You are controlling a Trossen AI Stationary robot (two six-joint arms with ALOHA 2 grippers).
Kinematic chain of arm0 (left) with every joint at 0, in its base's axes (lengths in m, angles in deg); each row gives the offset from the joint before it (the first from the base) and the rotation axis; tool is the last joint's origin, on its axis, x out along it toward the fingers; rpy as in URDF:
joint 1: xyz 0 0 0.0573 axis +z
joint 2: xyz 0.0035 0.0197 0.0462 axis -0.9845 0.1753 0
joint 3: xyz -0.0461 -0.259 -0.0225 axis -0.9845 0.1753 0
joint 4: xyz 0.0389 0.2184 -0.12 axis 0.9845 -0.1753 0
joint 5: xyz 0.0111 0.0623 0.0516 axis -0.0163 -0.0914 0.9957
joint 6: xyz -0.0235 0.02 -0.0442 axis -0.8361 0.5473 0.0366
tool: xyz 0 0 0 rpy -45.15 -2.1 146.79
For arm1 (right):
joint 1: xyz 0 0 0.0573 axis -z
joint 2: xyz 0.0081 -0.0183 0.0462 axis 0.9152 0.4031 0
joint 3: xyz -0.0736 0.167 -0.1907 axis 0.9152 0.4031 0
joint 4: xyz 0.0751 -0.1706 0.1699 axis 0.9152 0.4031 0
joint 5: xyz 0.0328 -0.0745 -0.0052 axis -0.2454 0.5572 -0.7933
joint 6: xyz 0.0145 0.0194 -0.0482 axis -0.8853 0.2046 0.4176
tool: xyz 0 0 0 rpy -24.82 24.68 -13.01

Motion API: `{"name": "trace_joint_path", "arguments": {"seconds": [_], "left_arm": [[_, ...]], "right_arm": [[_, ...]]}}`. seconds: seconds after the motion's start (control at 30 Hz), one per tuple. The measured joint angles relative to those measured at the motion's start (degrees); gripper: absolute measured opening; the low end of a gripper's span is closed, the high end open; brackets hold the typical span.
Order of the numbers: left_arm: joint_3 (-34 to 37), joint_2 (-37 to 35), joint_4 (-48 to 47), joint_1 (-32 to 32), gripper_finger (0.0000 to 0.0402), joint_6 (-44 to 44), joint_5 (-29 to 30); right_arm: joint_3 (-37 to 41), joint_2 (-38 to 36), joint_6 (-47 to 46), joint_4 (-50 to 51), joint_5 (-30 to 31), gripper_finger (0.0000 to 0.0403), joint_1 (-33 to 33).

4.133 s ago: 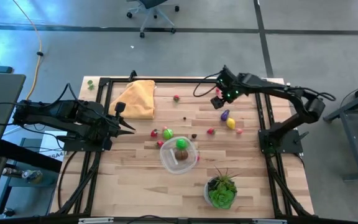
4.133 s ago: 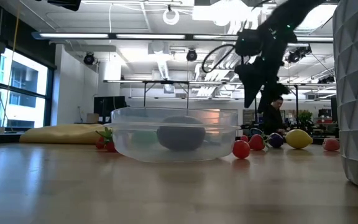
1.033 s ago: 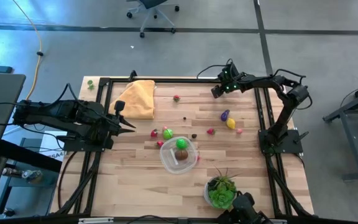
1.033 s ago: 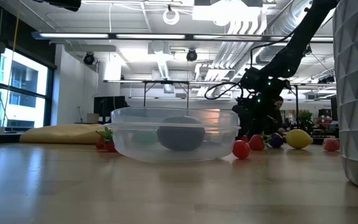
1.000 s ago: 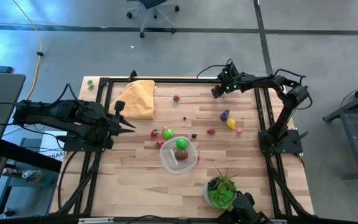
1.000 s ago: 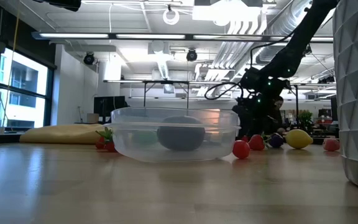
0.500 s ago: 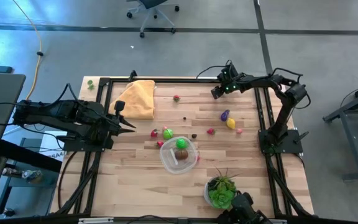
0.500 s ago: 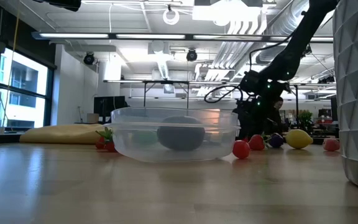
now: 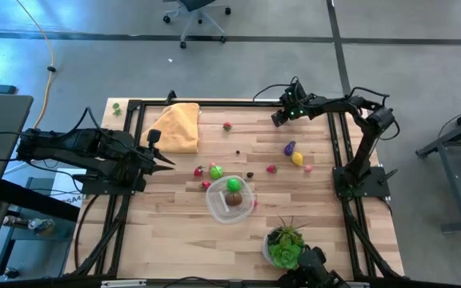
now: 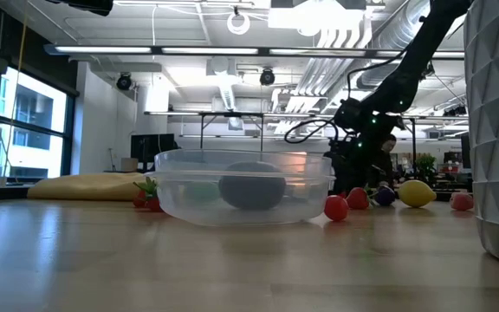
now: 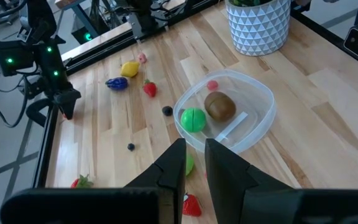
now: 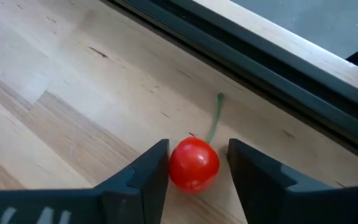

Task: Pick and placing Produce into tupperware
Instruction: Put the red cherry into the transparent bin

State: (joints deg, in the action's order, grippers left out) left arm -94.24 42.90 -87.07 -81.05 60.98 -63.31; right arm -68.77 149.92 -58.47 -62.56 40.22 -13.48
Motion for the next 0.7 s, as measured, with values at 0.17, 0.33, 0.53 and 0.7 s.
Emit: {"name": "trace_joint_path", "arguments": {"seconds": [0.17, 0.33, 0.53, 0.7], "left_arm": [[0.0, 0.0, 0.0, 0.0, 0.0051, 0.0, 0.0], [0.0, 0.0, 0.0, 0.0, 0.0051, 0.0, 0.0], [0.0, 0.0, 0.0, 0.0, 0.0051, 0.0, 0.0], [0.0, 0.0, 0.0, 0.0, 0.0051, 0.0, 0.0]], "right_arm": [[0.0, 0.0, -0.1, 0.1, 0.2, 0.0125, 0.0], [0.0, 0.0, -1.1, 0.3, 0.2, 0.0103, 0.0], [0.0, 0.0, -1.2, 0.4, -0.2, 0.0095, 0.0], [0.0, -0.8, -2.1, 1.8, -1.2, 0.0094, 0.0]]}}
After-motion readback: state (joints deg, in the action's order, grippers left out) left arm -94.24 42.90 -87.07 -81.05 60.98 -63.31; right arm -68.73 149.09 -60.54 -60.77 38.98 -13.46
